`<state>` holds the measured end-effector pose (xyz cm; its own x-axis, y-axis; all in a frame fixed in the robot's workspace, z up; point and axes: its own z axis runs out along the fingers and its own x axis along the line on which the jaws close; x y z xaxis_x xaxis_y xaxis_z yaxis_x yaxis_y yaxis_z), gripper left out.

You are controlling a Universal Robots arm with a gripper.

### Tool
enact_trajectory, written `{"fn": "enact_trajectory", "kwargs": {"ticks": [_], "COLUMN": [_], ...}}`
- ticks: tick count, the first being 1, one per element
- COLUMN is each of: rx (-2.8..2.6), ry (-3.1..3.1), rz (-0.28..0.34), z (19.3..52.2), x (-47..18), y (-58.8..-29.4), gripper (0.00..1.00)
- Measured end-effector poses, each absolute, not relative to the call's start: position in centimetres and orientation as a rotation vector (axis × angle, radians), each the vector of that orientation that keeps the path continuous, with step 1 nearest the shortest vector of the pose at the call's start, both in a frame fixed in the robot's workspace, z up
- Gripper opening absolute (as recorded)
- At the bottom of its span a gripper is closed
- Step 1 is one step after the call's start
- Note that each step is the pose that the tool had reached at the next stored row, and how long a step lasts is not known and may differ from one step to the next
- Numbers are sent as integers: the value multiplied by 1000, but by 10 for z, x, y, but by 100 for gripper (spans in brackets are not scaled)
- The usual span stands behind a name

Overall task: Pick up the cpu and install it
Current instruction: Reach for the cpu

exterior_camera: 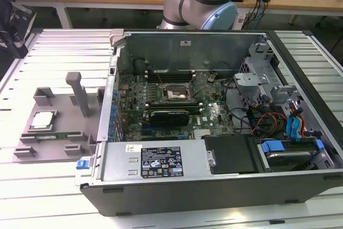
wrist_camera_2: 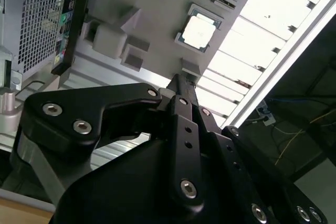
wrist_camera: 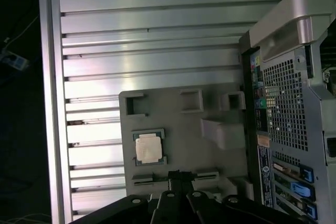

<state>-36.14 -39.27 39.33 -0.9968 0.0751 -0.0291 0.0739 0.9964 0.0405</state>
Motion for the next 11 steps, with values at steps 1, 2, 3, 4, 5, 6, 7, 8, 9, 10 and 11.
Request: {"fn": "enact_trajectory", "kwargs": {"ticks": [1,2,3,4,5,6,7,8,9,10,11], "rx": [116,116,116,116,116,116,116,116,116,116,116], "ry": [3108,3108,3108,3108,3108,3108,3108,3108,3108,3108,3108], "rz": [61,61,61,61,60,60,60,60,60,60,60], "z": [393,393,393,393,393,393,393,393,393,393,393], "x": [-364,-368,-373,-376,-380,-384,-386,-389,-391,-393,-396], "y": [-393,-392,-392,-392,-392,-392,-392,-392,-391,-391,-391], "gripper": [11,11,11,11,11,11,11,11,11,11,11]}}
